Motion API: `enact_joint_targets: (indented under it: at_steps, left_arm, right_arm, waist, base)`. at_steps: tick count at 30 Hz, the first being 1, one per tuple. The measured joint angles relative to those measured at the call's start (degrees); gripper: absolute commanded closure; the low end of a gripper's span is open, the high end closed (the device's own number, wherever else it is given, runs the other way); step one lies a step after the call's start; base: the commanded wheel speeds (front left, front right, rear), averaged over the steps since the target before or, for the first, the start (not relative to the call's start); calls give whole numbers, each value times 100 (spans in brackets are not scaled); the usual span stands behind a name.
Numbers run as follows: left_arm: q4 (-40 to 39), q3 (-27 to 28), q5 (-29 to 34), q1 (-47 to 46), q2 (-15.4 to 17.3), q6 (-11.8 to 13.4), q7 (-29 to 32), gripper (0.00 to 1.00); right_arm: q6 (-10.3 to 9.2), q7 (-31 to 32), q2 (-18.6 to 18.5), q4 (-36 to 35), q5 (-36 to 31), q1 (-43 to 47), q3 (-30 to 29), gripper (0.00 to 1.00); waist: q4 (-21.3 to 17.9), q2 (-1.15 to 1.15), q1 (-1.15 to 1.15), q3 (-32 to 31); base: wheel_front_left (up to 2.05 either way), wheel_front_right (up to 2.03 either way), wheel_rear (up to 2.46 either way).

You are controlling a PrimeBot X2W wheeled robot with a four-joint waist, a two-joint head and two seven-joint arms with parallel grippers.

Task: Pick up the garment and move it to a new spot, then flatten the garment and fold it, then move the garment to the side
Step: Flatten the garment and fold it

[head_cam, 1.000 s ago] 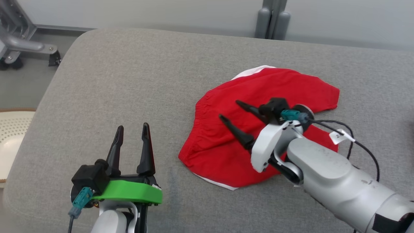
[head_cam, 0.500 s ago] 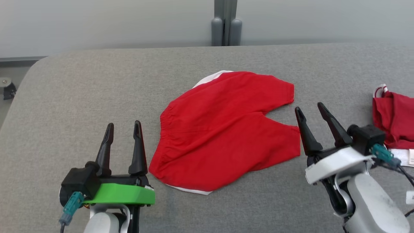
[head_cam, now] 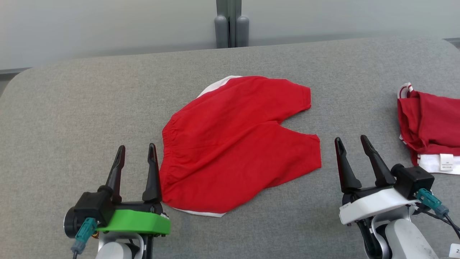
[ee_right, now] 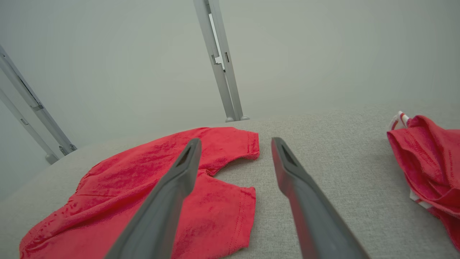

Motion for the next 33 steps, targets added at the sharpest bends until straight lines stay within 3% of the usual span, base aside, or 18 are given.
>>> enact_joint_targets:
  at_steps: [5,10,17,18,19,20,27,33]
  left_arm:
    - [27,-148,-4,-99,0,-1,0,0]
    - [116,-377,-11,-235,-1,-4,0,0]
    - [200,-417,-46,-258,0,48,0,0]
    - [208,-410,-47,-257,0,53,0,0]
    - [218,-403,-47,-254,0,53,0,0]
    - [233,-397,-47,-252,1,54,0,0]
    - [316,-349,-83,-219,0,91,0,0]
    - [347,-302,-127,-113,0,86,0,0]
  right_arm:
    - [0,53,-9,644,44,-170,-65,0]
    - [0,494,-74,1715,632,-740,10,0]
    - [0,645,-196,2384,1280,-1117,423,0]
    - [0,639,-204,2426,1340,-1145,481,53]
    - [0,612,-229,2484,1395,-1175,530,95]
    - [0,545,-268,2520,1427,-1206,587,100]
    - [0,223,-460,2485,1629,-1268,890,100]
    - [0,83,-641,1836,1631,-1036,967,100]
  waist:
    - [85,0,0,145]
    - [324,0,0,331]
    - [671,0,0,475]
    - [704,0,0,482]
    - [738,0,0,488]
    - [763,0,0,487]
    - [704,0,0,334]
    - [485,0,0,165]
  base:
    - [0,0,0]
    - [0,0,0]
    - [0,0,0]
    - [0,0,0]
    - [0,0,0]
    - [0,0,0]
    - [0,0,0]
    - [0,0,0]
